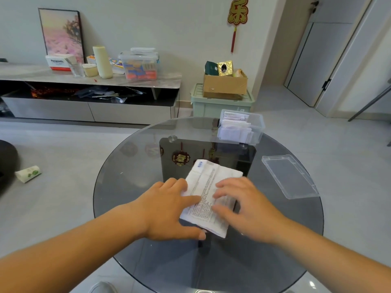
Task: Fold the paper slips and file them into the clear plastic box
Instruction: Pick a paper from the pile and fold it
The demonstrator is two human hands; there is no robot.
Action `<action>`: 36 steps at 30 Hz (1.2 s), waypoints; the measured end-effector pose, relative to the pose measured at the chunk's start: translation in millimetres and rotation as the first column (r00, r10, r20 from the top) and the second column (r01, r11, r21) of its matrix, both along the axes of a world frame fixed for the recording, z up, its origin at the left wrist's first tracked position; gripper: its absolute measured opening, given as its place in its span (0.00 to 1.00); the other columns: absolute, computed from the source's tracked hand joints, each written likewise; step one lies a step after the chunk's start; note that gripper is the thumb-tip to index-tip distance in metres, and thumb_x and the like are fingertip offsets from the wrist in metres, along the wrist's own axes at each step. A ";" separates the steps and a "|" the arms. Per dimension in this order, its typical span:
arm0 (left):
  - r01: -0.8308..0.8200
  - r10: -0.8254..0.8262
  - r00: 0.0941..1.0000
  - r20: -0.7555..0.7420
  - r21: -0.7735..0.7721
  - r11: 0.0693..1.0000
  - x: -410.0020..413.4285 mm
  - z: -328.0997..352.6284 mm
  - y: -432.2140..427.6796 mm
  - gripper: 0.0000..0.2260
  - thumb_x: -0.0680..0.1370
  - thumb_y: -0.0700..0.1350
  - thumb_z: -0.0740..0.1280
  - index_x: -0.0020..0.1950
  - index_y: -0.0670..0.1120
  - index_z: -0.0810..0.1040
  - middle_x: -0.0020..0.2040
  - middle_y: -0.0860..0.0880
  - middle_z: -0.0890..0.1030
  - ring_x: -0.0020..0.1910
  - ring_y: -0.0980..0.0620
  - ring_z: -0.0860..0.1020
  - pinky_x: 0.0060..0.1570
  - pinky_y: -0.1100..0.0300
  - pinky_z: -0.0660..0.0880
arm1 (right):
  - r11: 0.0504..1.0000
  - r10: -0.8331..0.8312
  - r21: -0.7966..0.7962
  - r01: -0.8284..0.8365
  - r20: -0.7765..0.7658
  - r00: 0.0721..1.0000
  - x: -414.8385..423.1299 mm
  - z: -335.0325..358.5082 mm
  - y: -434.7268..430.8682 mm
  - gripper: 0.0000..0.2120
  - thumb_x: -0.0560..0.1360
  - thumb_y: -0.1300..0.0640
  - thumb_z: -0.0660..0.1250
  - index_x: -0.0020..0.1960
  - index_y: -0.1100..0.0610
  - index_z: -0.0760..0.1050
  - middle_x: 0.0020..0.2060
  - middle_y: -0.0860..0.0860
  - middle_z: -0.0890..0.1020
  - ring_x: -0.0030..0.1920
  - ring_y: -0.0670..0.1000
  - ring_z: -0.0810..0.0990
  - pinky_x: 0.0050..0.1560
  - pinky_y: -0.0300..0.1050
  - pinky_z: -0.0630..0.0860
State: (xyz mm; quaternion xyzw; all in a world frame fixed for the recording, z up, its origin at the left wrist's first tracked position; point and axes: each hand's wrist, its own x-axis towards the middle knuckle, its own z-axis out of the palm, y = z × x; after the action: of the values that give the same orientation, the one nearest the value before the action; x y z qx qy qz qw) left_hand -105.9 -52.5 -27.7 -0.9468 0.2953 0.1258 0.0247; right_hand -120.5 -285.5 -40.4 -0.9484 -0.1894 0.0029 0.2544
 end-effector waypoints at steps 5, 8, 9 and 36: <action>0.070 -0.071 0.996 -0.047 -0.024 0.997 -17.2 -1.1 3.4 0.44 0.69 0.80 0.57 0.80 0.63 0.51 0.70 0.55 0.56 0.67 0.52 0.56 0.72 0.57 0.58 | 0.955 0.225 -0.184 -0.234 -0.067 0.972 -18.3 -6.5 -11.1 0.30 0.73 0.27 0.61 0.70 0.41 0.71 0.71 0.35 0.66 0.71 0.35 0.57 0.73 0.37 0.54; 0.113 -0.120 0.992 -0.049 -0.131 0.985 -30.7 -8.3 5.4 0.42 0.69 0.79 0.59 0.77 0.61 0.54 0.71 0.58 0.53 0.70 0.54 0.54 0.72 0.61 0.52 | 0.945 0.276 -0.174 -0.278 -0.037 0.961 -26.5 -10.0 -17.7 0.31 0.72 0.27 0.62 0.70 0.41 0.72 0.71 0.35 0.67 0.71 0.34 0.57 0.72 0.35 0.51; 0.128 -0.135 0.990 -0.031 -0.167 0.978 -33.2 -11.4 6.5 0.39 0.70 0.78 0.59 0.75 0.61 0.57 0.71 0.58 0.55 0.69 0.55 0.55 0.71 0.63 0.54 | 0.943 0.287 -0.168 -0.287 -0.025 0.957 -29.9 -11.6 -18.5 0.30 0.72 0.27 0.63 0.69 0.41 0.72 0.70 0.35 0.68 0.71 0.34 0.57 0.71 0.34 0.52; -0.436 -0.024 0.825 -0.564 -0.664 0.607 -15.2 3.5 13.5 0.18 0.74 0.62 0.72 0.59 0.55 0.80 0.54 0.60 0.84 0.55 0.60 0.81 0.52 0.62 0.80 | 0.970 -0.102 0.211 0.124 -0.110 0.989 -18.4 -0.4 -5.6 0.10 0.82 0.48 0.61 0.43 0.44 0.76 0.41 0.40 0.80 0.43 0.39 0.78 0.38 0.33 0.73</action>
State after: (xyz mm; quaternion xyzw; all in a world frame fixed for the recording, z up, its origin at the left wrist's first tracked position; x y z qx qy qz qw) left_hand -121.2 -39.0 -24.2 -0.8215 0.1986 0.2401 -0.4775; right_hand -138.9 -291.0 -40.7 -0.9228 -0.1213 0.0145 0.3654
